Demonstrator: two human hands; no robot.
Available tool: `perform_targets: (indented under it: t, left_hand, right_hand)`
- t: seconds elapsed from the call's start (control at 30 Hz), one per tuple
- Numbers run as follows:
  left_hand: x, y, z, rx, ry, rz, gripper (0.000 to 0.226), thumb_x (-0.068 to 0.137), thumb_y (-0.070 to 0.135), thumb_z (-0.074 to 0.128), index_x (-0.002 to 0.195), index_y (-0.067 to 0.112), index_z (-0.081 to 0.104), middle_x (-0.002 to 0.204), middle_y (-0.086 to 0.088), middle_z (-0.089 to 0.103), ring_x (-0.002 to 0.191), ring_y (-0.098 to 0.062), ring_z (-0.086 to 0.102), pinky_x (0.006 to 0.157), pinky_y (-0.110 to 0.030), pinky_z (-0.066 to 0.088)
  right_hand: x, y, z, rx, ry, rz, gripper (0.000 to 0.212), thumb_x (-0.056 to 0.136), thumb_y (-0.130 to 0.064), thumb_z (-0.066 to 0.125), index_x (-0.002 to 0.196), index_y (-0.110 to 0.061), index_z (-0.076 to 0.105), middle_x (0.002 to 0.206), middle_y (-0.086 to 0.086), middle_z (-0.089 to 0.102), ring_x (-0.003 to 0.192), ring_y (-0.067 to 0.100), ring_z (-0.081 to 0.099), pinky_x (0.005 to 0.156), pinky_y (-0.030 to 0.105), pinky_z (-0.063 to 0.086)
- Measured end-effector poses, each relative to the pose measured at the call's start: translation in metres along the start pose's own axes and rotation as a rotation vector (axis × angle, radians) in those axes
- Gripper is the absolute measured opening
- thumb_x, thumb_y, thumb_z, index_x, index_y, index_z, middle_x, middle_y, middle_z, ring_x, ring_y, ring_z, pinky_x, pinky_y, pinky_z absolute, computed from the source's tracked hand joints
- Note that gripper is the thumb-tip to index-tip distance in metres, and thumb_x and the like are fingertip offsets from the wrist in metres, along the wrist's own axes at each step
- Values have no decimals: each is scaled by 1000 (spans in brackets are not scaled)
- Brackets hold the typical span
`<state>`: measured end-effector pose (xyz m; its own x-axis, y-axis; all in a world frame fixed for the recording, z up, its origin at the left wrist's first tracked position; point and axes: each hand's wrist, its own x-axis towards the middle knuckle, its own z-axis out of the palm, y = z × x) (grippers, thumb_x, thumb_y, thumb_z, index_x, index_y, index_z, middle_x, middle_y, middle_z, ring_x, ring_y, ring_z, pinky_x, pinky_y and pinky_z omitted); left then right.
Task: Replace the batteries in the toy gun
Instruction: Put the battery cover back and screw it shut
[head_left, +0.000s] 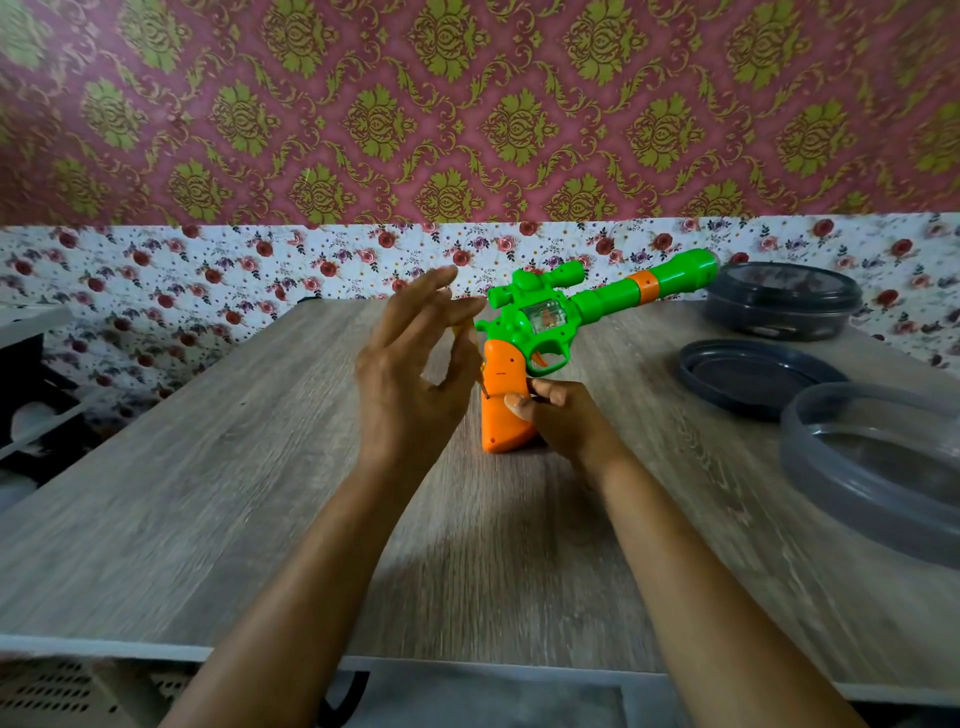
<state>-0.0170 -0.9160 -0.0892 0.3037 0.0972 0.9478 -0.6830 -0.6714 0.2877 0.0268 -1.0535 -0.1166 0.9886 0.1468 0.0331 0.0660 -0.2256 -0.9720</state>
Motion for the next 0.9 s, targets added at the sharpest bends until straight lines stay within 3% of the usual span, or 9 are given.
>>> perform_targets:
  t: [0.07,0.13,0.3,0.43,0.6,0.67,0.77,0.9]
  left_hand:
    - [0,-2,0,12,18,-6,14,85,7,64,97,5,72,106,-5,56,99,5,52,81,-12,44]
    - [1,-3,0,20,29,-17,12,85,4,67,95,5,72,96,-8,57,89,2,51,73,-13,44]
    - [2,0,0,-6,16,-24,22,89,0,59,110,3,66,101,1,64,94,-3,59,82,-14,48]
    - [1,0,0,-4,-1,17,22,88,0,57,107,2,68,113,0,60,107,-10,59,87,-20,50]
    - [1,-1,0,18,15,-18,15,84,9,68,98,3,69,98,-11,56,88,-8,55,70,-21,48]
    - [2,-1,-1,1,21,-38,16,87,7,65,102,2,67,97,-10,59,83,-9,58,71,-16,49]
    - [2,0,-1,4,17,-40,23,89,-1,57,111,0,64,103,-6,65,91,-5,59,79,-9,47]
    - [1,-1,0,-15,-4,5,25,86,-4,54,107,1,67,112,-12,64,103,-14,61,82,-24,53]
  right_hand:
    - [0,1,1,-9,6,-6,36,89,-14,56,125,-7,56,120,14,61,111,28,57,97,51,46]
    - [1,1,1,-27,9,-13,35,89,-15,57,123,-8,58,121,16,61,111,29,58,98,50,46]
    - [1,0,0,-23,10,-4,37,90,-13,56,127,-7,55,123,16,60,113,28,57,100,44,45]
    - [2,1,0,-25,7,0,41,90,-15,56,129,-7,52,126,14,58,116,28,55,101,46,44]
    - [2,1,0,-21,8,0,41,89,-15,57,129,-7,53,126,15,58,116,28,55,101,47,44]
    - [2,1,0,-19,13,4,41,89,-14,57,129,-6,52,127,15,58,116,28,55,102,47,43]
    - [2,0,0,-21,18,4,41,90,-13,56,129,-5,52,126,16,58,115,27,55,102,46,43]
    - [2,1,-1,-19,15,3,41,90,-14,56,130,-6,52,127,15,57,113,26,55,101,47,44]
